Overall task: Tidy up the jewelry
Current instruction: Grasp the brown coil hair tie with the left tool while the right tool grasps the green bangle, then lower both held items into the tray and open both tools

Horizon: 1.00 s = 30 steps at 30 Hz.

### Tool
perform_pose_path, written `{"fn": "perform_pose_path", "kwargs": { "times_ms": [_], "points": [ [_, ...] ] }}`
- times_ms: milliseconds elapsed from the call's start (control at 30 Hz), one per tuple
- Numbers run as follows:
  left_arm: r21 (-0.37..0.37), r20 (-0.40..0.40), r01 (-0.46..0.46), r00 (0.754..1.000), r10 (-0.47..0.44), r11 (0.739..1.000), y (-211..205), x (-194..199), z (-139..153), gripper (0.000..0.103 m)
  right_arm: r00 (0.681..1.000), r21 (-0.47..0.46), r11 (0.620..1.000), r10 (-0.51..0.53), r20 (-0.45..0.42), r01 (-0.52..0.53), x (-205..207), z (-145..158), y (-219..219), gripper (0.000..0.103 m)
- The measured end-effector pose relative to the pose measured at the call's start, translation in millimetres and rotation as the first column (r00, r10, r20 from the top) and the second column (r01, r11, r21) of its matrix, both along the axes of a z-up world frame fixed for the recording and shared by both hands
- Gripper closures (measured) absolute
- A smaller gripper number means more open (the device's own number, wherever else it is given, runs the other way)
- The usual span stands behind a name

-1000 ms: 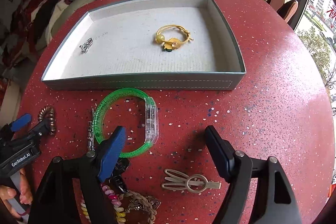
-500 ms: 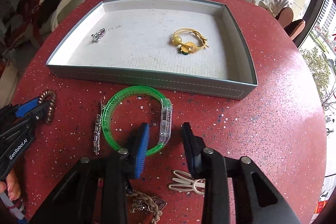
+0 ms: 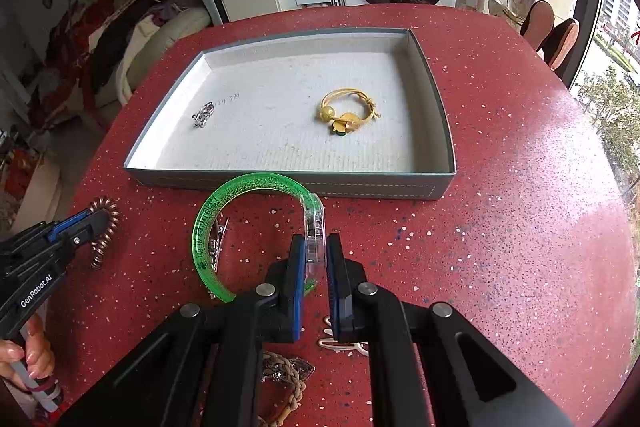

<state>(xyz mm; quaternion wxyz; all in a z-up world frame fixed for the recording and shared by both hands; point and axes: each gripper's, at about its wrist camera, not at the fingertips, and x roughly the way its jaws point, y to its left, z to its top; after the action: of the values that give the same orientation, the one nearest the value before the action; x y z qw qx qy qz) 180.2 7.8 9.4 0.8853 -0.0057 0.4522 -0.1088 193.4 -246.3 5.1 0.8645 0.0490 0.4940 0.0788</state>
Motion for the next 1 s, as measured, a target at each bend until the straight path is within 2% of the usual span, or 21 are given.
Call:
{"fn": "perform_pose_path", "kwargs": {
  "times_ms": [167,333,533,667,800,900,1000],
  "points": [
    [-0.012,0.03,0.016,0.999,-0.016,1.0,-1.8,8.4,24.7,0.072,0.999,0.037,0.999,-0.012,0.03,0.011,5.1,19.7,-11.5,0.092],
    [-0.057,0.038,0.022,0.999,-0.02,0.998,-6.2,27.2,46.0,0.072,0.999,0.068,0.997,-0.029,0.037,0.027,22.2,31.8,-23.0,0.092],
    [-0.016,0.067,0.042,0.997,-0.041,0.999,-22.5,62.2,67.2,0.072,0.998,0.053,0.998,-0.041,0.051,0.038,56.0,46.4,-31.0,0.092],
    [-0.016,0.07,0.046,0.997,-0.045,0.999,-36.2,93.9,76.9,0.072,0.998,0.055,0.998,-0.047,0.049,0.044,86.2,53.2,-35.5,0.092],
    [0.002,0.056,0.047,0.997,-0.048,0.999,-52.8,132.2,70.7,0.072,0.997,0.051,0.997,-0.066,0.036,0.064,118.1,46.8,-39.8,0.092],
    [0.046,0.031,0.058,0.998,-0.059,0.997,-68.6,157.2,54.2,0.072,0.997,0.045,0.996,-0.08,0.011,0.079,138.4,33.2,-41.5,0.092],
    [0.054,0.015,0.061,0.998,-0.061,0.997,-78.1,174.3,34.6,0.072,0.996,0.037,0.995,-0.091,-0.015,0.091,155.2,18.0,-41.4,0.092]
  ]
}}
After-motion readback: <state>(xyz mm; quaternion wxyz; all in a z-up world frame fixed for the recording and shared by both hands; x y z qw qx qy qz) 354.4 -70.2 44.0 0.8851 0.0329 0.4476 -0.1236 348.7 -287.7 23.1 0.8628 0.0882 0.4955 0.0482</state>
